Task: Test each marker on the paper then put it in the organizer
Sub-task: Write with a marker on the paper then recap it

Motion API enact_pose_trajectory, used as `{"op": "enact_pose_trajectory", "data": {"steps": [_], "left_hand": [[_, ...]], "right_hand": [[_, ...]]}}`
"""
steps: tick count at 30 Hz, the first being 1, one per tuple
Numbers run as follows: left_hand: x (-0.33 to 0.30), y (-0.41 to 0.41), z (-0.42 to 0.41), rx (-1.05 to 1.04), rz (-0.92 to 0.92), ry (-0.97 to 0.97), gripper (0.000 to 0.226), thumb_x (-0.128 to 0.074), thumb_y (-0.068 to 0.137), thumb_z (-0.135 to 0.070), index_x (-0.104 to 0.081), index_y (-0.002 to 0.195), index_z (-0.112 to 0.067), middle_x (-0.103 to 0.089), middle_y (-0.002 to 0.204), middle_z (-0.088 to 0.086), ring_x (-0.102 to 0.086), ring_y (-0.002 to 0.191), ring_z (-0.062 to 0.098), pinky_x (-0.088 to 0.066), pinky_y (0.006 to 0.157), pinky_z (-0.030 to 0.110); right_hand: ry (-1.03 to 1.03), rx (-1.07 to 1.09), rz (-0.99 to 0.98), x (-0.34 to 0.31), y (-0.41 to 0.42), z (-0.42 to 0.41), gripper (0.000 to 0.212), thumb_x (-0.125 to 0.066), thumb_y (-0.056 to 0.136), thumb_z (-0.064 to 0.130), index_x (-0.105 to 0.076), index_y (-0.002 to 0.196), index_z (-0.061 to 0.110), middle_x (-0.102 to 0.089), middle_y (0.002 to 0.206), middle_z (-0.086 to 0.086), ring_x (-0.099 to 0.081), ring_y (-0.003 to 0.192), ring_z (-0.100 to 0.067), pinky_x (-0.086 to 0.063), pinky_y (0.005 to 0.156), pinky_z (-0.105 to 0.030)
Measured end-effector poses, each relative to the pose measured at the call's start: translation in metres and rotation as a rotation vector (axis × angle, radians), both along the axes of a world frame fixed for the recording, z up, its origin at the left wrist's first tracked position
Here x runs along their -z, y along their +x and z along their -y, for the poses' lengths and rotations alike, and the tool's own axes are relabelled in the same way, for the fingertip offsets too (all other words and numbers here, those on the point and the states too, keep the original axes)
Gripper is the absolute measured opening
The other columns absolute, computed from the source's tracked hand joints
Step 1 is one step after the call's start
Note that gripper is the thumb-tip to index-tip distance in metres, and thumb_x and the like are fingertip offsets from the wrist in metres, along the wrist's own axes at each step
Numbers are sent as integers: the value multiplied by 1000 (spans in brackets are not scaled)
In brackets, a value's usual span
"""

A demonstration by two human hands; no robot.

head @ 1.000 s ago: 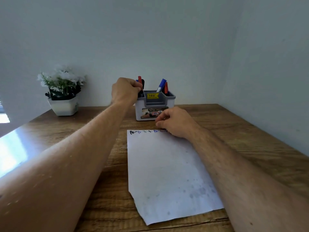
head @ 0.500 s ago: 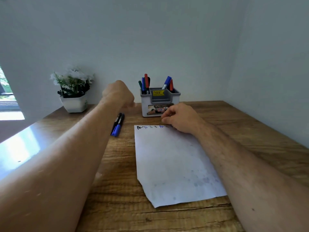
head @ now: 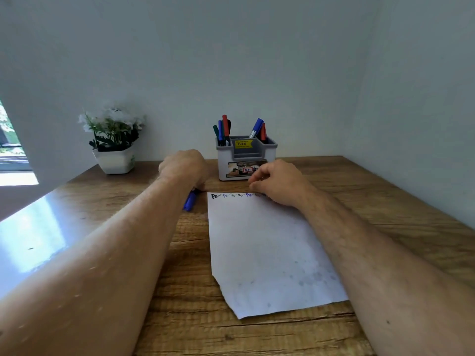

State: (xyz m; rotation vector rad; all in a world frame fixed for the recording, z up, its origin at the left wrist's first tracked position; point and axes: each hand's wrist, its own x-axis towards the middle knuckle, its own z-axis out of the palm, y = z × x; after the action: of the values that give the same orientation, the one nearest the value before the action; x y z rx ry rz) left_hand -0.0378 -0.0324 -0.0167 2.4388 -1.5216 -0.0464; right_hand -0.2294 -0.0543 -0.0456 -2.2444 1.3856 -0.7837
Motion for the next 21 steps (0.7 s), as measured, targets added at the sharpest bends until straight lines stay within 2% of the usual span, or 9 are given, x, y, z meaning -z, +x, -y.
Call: {"op": "enact_pose_trajectory", "data": {"steps": [5, 8, 12, 16, 18, 21], "left_hand": [[1, -5, 4, 52, -21, -17, 33, -80, 76, -29, -55, 86, -11, -61, 81, 8, -60, 77, 24, -52, 70, 37], [2, -6, 5, 58, -25, -37, 35, -81, 75, -28, -51, 78, -12, -59, 77, 7, -57, 71, 21, -50, 66, 35], [2, -8, 6, 61, -79, -61, 31, -79, 78, -27, -54, 77, -10, -64, 77, 7, -66, 75, 23, -57, 70, 34], [-5, -7, 6, 57, -132, -189, 24, -67, 87, -27, -56, 75, -10, -65, 70, 4, -62, 59, 16, -43, 48, 25], [-11, -7, 5, 60, -235, -232, 23, -68, 86, -28, -59, 75, -9, -65, 66, 3, -61, 56, 15, -47, 50, 25], [-20, -8, 5, 61, -476, -336, 17, -69, 82, -22, -66, 85, -6, -63, 69, 4, -63, 64, 18, -60, 71, 33]], "right_hand": [[8, -3, -15, 0, 1, 0, 9, -72, 88, 22, -74, 96, 24, -60, 80, 14, -53, 73, 1, -39, 59, -16], [5, -1, -4, -1, 1, 1, 9, -73, 87, 23, -74, 96, 24, -59, 79, 15, -53, 74, 2, -37, 58, -16], [-5, -1, -4, 1, 1, 2, 9, -73, 87, 24, -74, 96, 24, -60, 80, 16, -53, 75, 4, -36, 58, -15], [1, -1, 6, 1, 1, 3, 7, -72, 88, 24, -74, 94, 25, -60, 82, 16, -54, 77, 3, -38, 59, -16], [8, 0, 8, 1, 2, 2, 6, -72, 88, 24, -73, 94, 25, -60, 82, 15, -53, 77, 2, -39, 62, -18], [-4, -5, 10, 0, 2, 2, 6, -71, 89, 23, -73, 94, 24, -63, 84, 11, -55, 77, 0, -42, 64, -19]]}}
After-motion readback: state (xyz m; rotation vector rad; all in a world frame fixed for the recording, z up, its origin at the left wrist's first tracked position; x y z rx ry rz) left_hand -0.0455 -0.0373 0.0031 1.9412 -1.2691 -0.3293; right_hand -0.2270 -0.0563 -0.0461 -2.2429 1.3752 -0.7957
